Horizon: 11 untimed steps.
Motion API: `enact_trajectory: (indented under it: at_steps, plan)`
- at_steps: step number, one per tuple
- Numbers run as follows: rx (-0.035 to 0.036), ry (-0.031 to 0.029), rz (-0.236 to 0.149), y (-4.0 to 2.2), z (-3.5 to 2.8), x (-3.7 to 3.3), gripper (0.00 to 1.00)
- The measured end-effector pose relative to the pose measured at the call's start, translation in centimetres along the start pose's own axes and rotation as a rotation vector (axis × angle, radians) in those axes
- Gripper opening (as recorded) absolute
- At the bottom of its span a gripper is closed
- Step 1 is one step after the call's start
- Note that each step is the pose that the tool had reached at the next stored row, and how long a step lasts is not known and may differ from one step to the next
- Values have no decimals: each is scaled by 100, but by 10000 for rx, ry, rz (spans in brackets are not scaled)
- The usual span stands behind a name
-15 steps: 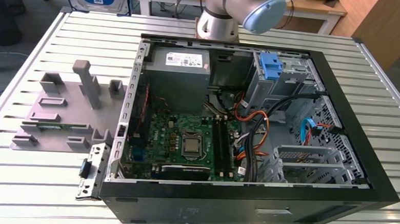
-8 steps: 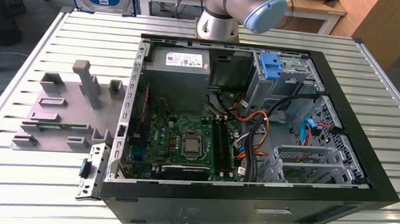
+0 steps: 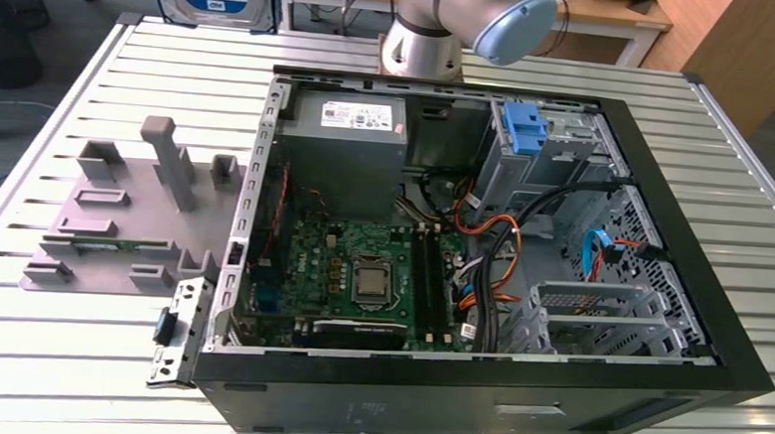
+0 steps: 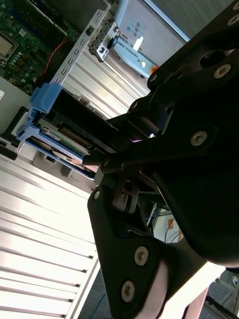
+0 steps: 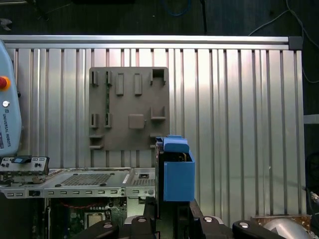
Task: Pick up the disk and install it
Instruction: 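Pick up the disk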
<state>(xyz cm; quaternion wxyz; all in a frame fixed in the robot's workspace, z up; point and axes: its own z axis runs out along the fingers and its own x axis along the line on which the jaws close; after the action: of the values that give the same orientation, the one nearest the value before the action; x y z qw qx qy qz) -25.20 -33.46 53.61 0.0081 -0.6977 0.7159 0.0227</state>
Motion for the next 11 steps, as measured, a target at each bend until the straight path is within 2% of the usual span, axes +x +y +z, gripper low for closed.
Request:
enact_trajectory:
  at_steps: [11]
  plan:
    - [0, 0, 0, -270, 6, -7, 35]
